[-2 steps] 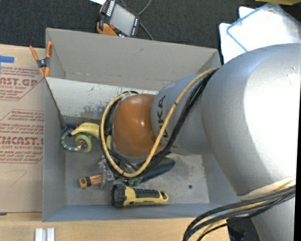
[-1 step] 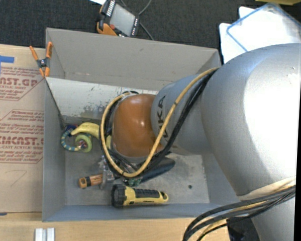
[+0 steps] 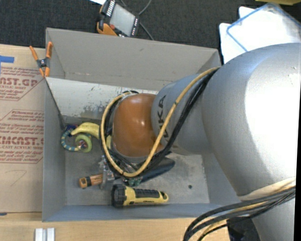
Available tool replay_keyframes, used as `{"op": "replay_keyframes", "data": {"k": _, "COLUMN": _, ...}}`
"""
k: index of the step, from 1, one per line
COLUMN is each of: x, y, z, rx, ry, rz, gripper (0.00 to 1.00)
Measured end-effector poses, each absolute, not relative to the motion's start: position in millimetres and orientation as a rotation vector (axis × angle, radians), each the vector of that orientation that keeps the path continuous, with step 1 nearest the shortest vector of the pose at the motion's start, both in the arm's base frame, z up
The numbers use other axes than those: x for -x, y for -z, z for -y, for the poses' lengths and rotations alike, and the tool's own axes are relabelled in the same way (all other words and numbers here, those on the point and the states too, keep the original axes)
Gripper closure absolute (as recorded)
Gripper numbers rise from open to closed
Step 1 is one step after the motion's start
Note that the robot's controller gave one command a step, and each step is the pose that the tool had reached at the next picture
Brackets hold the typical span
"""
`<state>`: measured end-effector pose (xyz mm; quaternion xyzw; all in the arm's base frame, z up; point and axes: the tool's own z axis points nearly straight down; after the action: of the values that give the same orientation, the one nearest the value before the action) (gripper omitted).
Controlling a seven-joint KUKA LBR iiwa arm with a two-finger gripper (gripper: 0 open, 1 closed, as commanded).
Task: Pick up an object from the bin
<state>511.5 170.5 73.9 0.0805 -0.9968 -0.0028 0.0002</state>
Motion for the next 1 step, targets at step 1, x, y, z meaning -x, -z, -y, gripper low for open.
{"op": "replay_keyframes", "data": {"k": 1, "x": -511.2, "y": -87.1, "z": -170.6, "rx": -0.252, "ry": 0.009, "rz": 3.13, "gripper": 1.0}}
